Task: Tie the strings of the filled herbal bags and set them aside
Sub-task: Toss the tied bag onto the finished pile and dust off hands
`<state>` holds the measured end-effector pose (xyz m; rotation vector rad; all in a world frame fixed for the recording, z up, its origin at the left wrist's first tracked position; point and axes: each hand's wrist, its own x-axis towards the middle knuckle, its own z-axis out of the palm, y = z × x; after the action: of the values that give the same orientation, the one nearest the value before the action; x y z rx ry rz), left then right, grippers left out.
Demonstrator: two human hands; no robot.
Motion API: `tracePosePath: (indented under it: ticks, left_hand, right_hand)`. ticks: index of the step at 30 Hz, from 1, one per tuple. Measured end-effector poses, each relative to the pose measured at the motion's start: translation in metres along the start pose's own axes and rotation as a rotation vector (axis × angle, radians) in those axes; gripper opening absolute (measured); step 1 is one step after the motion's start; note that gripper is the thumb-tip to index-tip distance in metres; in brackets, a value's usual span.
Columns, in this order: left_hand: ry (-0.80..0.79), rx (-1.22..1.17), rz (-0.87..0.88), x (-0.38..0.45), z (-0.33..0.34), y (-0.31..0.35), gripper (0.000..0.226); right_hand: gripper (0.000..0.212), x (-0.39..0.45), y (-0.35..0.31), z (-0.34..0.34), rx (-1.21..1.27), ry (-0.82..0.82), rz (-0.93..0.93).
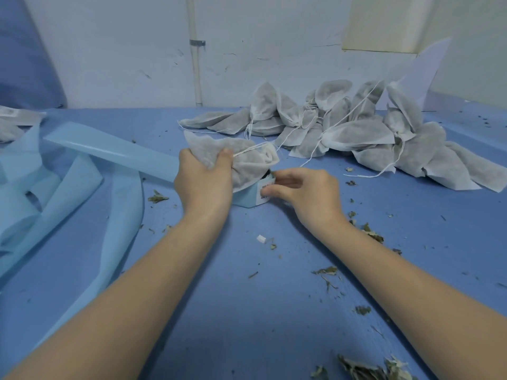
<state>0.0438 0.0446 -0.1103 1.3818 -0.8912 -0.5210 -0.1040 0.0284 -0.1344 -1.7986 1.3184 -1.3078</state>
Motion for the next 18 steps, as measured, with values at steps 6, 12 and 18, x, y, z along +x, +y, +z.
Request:
tracePosePath:
  ticks: [6, 12, 18]
  left_hand:
    - [0.025, -0.012, 0.004, -0.002, 0.001, -0.002, 0.027]
    - [0.053, -0.038, -0.015, -0.005, 0.000, -0.002, 0.028]
    - [0.085, -0.049, -0.001, -0.010, 0.002, -0.002, 0.027]
  right_hand:
    - [0.024, -0.002, -0.004, 0.001, 0.006, 0.061, 0.016]
    - [0.022, -0.004, -0.008, 0.003, -0.017, 0.071, 0.029]
    - [0.023, -0.006, -0.009, 0.007, -0.145, 0.041, 0.013]
